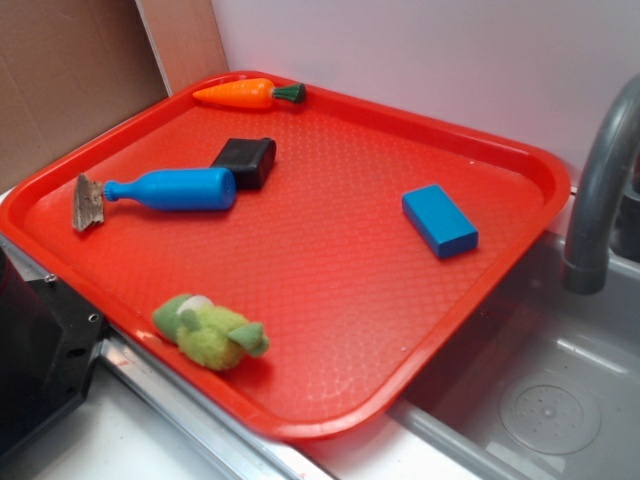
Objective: Grab the wood chip.
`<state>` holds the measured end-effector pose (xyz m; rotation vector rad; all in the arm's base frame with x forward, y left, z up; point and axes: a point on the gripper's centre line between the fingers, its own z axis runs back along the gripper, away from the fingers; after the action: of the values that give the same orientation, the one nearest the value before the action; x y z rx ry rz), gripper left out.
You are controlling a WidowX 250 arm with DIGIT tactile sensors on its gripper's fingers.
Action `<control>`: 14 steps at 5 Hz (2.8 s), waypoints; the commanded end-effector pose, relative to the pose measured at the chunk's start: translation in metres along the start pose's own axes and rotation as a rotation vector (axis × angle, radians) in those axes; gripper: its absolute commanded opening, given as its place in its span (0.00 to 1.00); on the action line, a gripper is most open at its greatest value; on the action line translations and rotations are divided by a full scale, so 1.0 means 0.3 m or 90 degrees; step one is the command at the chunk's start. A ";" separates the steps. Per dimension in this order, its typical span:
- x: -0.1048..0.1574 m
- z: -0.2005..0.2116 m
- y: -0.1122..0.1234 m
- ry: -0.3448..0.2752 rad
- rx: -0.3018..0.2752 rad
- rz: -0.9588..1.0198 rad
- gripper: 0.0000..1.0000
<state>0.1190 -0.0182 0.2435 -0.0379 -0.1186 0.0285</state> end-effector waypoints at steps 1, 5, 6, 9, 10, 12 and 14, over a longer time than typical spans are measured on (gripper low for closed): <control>0.000 0.000 0.000 0.000 0.000 0.000 1.00; -0.028 -0.600 0.378 0.058 0.049 0.083 1.00; -0.002 -0.682 0.381 0.037 0.007 0.040 1.00; -0.251 -0.839 0.371 0.087 0.018 0.028 1.00; -0.264 -0.685 0.360 0.074 0.038 0.093 1.00; 0.116 -0.393 0.377 0.145 -0.017 0.275 1.00; 0.216 -0.440 0.374 0.086 0.062 0.258 1.00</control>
<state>0.1895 0.0964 0.1054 0.0182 0.0740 0.4231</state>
